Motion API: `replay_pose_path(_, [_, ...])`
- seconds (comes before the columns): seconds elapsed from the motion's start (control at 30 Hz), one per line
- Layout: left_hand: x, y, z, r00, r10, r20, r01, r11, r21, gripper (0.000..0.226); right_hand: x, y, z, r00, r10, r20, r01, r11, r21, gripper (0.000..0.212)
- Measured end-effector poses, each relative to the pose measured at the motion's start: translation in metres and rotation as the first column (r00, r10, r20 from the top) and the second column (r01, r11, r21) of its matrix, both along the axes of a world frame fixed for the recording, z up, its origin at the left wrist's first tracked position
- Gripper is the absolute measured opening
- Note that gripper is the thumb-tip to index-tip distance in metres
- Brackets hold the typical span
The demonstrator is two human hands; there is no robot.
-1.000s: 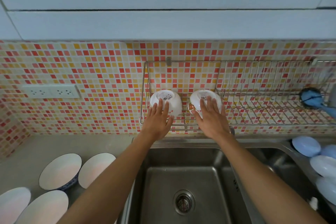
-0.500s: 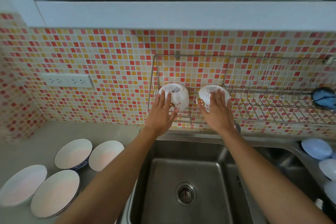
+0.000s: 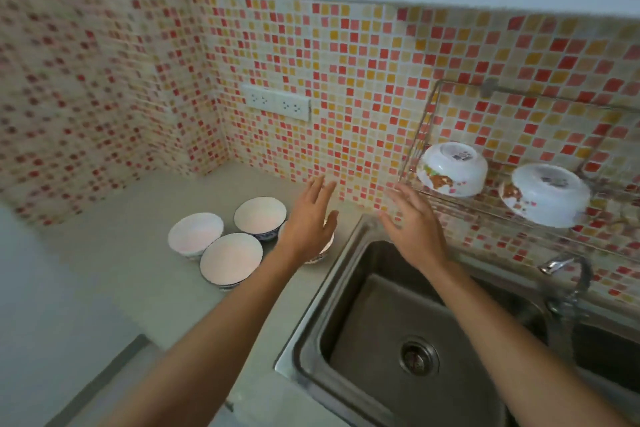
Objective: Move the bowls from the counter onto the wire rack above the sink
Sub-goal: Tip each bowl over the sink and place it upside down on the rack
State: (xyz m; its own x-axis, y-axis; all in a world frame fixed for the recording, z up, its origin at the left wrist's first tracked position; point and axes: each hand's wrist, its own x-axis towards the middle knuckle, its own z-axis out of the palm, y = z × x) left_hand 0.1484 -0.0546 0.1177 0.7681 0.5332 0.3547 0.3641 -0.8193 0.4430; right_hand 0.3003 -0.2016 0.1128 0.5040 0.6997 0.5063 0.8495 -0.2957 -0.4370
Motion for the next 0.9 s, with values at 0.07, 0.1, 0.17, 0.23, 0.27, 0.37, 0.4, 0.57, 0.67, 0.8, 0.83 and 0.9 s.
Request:
replay_pose_path(0.07, [-0.030, 0.013, -0.011, 0.998, 0.063, 0.009, -0.063, 0.998, -0.027, 0.055, -0.025, 0.024, -0.008, 0.995, 0.072, -0.066, -0.076, 0.995, -0.065, 0.049])
replay_pose_path(0.1, [-0.046, 0.021, -0.018, 0.995, 0.098, 0.011, -0.097, 0.994, -0.045, 0.054, -0.039, 0.036, -0.013, 0.990, 0.099, -0.096, -0.109, 0.989, -0.098, 0.050])
replay_pose_path(0.17, [-0.074, 0.039, -0.032, 0.986, 0.169, -0.001, -0.169, 0.982, -0.083, 0.053, -0.063, 0.060, -0.021, 0.981, 0.138, -0.134, -0.159, 0.974, -0.163, 0.051])
replay_pose_path(0.23, [-0.098, 0.062, -0.043, 0.973, 0.229, -0.024, -0.231, 0.968, -0.096, 0.053, -0.083, 0.085, -0.029, 0.971, 0.161, -0.179, -0.200, 0.952, -0.229, 0.050])
replay_pose_path(0.27, [-0.109, 0.074, -0.048, 0.967, 0.253, -0.034, -0.255, 0.962, -0.094, 0.052, -0.091, 0.098, -0.033, 0.964, 0.172, -0.202, -0.221, 0.942, -0.252, 0.049])
replay_pose_path(0.37, [-0.137, 0.110, -0.059, 0.949, 0.310, -0.052, -0.314, 0.941, -0.125, 0.052, -0.110, 0.139, -0.040, 0.950, 0.196, -0.243, -0.263, 0.921, -0.288, 0.047])
replay_pose_path(0.4, [-0.144, 0.122, -0.062, 0.943, 0.327, -0.056, -0.332, 0.931, -0.154, 0.051, -0.117, 0.153, -0.042, 0.944, 0.198, -0.265, -0.274, 0.917, -0.291, 0.047])
replay_pose_path(0.57, [-0.171, 0.190, -0.087, 0.920, 0.373, -0.119, -0.391, 0.888, -0.243, 0.050, -0.143, 0.225, -0.059, 0.907, 0.166, -0.388, -0.305, 0.893, -0.330, 0.047])
replay_pose_path(0.67, [-0.179, 0.217, -0.102, 0.912, 0.382, -0.151, -0.410, 0.864, -0.291, 0.051, -0.156, 0.260, -0.074, 0.894, 0.127, -0.429, -0.297, 0.885, -0.358, 0.048])
replay_pose_path(0.8, [-0.189, 0.251, -0.126, 0.891, 0.399, -0.217, -0.455, 0.797, -0.397, 0.053, -0.175, 0.307, -0.100, 0.888, 0.095, -0.450, -0.300, 0.860, -0.412, 0.031])
replay_pose_path(0.83, [-0.192, 0.260, -0.132, 0.883, 0.403, -0.241, -0.470, 0.775, -0.423, 0.055, -0.179, 0.318, -0.106, 0.894, 0.081, -0.442, -0.293, 0.850, -0.437, 0.026])
replay_pose_path(0.9, [-0.194, 0.275, -0.142, 0.864, 0.419, -0.280, -0.504, 0.727, -0.466, 0.057, -0.186, 0.337, -0.116, 0.904, 0.054, -0.424, -0.275, 0.832, -0.482, 0.027])
